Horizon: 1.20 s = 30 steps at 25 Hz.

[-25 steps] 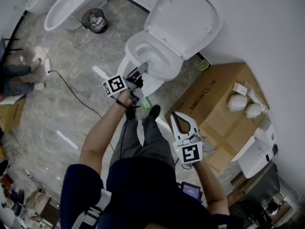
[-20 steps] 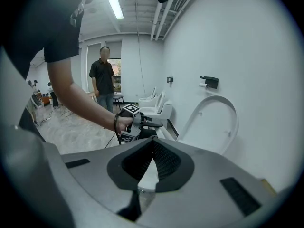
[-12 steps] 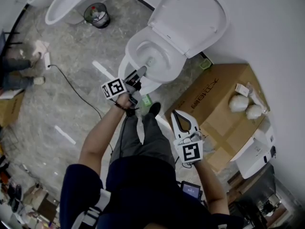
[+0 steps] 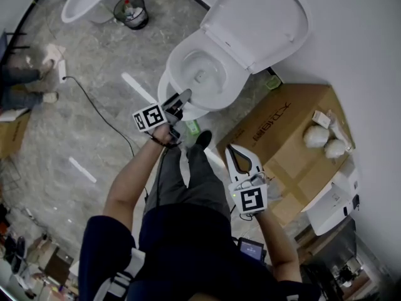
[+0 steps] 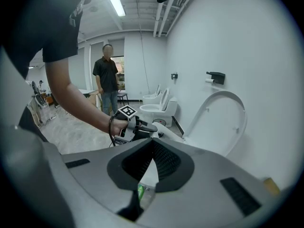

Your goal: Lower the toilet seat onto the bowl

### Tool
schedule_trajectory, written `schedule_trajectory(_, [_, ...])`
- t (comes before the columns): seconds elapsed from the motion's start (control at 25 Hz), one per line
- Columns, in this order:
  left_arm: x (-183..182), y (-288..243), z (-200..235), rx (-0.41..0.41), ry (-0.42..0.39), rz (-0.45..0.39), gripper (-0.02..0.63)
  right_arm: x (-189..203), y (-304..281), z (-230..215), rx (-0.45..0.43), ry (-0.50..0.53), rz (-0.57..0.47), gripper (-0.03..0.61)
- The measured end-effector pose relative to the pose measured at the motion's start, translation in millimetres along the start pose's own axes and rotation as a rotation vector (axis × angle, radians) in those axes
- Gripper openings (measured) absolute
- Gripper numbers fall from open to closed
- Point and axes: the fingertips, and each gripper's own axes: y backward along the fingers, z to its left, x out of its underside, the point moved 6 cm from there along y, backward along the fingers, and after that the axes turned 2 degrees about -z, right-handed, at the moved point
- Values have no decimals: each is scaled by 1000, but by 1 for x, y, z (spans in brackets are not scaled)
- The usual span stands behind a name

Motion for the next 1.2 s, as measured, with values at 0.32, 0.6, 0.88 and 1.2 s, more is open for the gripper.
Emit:
schedule_trajectory(0.32, [8, 16, 22, -36, 15, -16, 249, 3, -8, 10, -35, 8, 29, 20])
schedule_trajectory(0.6, [10, 25, 50, -90, 26, -27, 231, 6, -20, 17, -59, 12, 39, 20])
schedule_trajectory(0.88, [5, 25, 70, -130, 36, -46, 173, 10, -29, 23, -81, 10, 48, 20])
schedule_trajectory(1.2, [9, 28, 89, -166, 57, -44, 130, 11, -38, 23, -96, -1, 58, 20])
